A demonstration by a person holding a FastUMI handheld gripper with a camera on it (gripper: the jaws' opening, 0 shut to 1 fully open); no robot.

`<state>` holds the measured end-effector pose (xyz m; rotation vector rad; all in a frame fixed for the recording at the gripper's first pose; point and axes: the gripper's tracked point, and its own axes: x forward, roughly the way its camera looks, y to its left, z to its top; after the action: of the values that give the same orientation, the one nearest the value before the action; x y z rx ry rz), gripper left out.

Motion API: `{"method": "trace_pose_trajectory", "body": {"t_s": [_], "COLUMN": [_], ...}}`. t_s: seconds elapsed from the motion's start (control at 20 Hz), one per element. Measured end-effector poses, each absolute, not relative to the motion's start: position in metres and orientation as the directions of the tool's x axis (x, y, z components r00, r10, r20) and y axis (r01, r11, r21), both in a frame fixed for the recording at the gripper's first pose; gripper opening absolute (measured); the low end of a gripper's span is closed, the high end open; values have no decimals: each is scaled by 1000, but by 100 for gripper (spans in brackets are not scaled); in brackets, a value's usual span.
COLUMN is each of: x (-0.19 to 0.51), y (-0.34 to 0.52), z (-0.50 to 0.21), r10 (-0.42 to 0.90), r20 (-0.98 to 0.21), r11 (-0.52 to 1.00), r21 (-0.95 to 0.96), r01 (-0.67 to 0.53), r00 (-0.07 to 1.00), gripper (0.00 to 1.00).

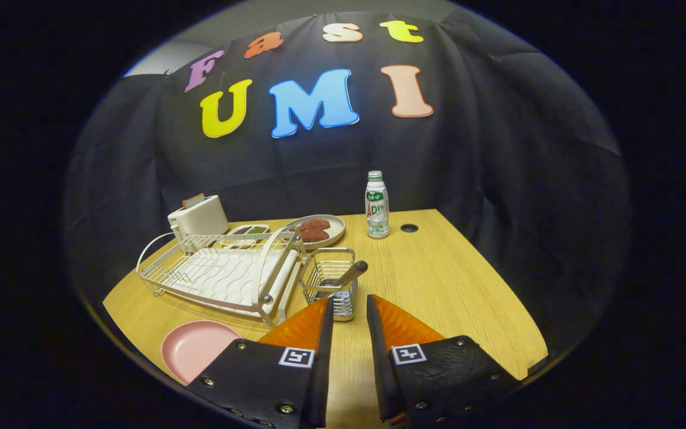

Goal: Take the plate from the dish rack, then take the spoon from the basket and place it into the plate.

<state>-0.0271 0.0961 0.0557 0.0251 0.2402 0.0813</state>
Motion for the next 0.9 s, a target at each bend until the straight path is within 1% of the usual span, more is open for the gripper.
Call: {"method": "trace_pose_trajectory", "body": {"t_s": [0.05,0.15,0.4,0.8,0.9], "x": [-23,-15,9,48,55], "y": [95,96,93,105,107], "z": [59,53,52,49,46], "r10": [83,93,94,112,109], "r20": [-201,-184,-125,-87,-100], "r11": [996,995,995,990,990], "r21": [11,-6,26,90,96], "r01": [-83,-96,-91,-104,-100], "r00": [976,979,988,990,989], "gripper": [33,33,33,33,33]}}
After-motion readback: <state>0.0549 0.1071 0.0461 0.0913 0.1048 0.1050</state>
